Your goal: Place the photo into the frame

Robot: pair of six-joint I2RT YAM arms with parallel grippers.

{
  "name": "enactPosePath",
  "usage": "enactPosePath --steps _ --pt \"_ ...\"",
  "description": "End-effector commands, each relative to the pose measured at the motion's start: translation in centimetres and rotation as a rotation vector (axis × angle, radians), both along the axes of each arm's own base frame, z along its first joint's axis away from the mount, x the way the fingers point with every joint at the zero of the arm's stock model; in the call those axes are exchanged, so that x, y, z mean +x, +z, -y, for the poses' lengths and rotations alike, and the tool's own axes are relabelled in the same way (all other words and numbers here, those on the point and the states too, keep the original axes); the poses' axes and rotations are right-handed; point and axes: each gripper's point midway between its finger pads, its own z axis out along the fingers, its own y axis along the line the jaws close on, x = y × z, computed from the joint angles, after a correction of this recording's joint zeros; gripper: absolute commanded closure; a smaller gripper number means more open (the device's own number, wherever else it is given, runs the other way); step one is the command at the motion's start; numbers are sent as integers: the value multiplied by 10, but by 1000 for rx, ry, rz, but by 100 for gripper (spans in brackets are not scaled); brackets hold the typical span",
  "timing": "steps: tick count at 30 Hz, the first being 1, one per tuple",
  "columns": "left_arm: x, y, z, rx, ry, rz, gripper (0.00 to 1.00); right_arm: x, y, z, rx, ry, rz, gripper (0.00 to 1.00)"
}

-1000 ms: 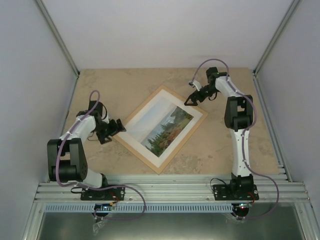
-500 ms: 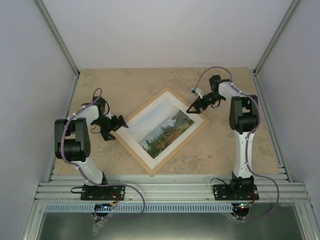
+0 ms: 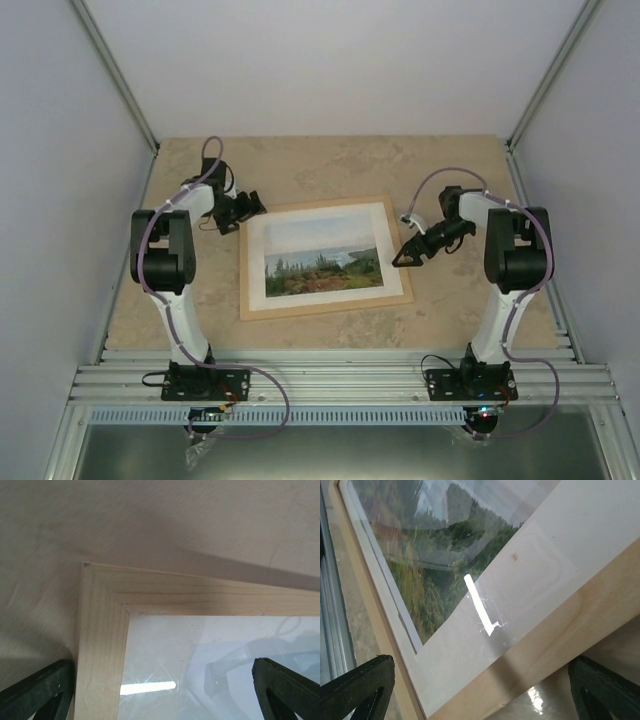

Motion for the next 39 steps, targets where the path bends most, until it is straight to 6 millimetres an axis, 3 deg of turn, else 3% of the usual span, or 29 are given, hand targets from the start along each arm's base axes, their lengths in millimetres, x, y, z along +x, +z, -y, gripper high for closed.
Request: enactPosePath --steps 1,8,11,13,19,25,31,35,39 --pt "1 -25 35 -23 -100 11 1 -32 -17 1 -44 33 -75 5" --pt "4 -20 37 -4 -117 61 1 -51 -19 7 -69 28 -74 5" --pt "4 -14 36 13 -131 85 1 -39 -16 14 -82 -15 -40 4" --pt "9 0 29 59 -150 123 1 -24 -5 19 -78 -53 -7 4" --pt "24 66 -13 185 -177 240 0 29 61 42 -67 -143 188 2" --pt "20 127 -62 228 -186 282 1 53 144 61 -53 -204 404 2" --pt "-5 184 -98 373 -143 392 1 47 194 77 -48 -285 529 2" --pt "-40 206 -105 457 -123 453 0 27 199 80 -50 -324 561 2" --pt "-79 203 -104 496 -121 474 0 2 191 79 -59 -362 581 2"
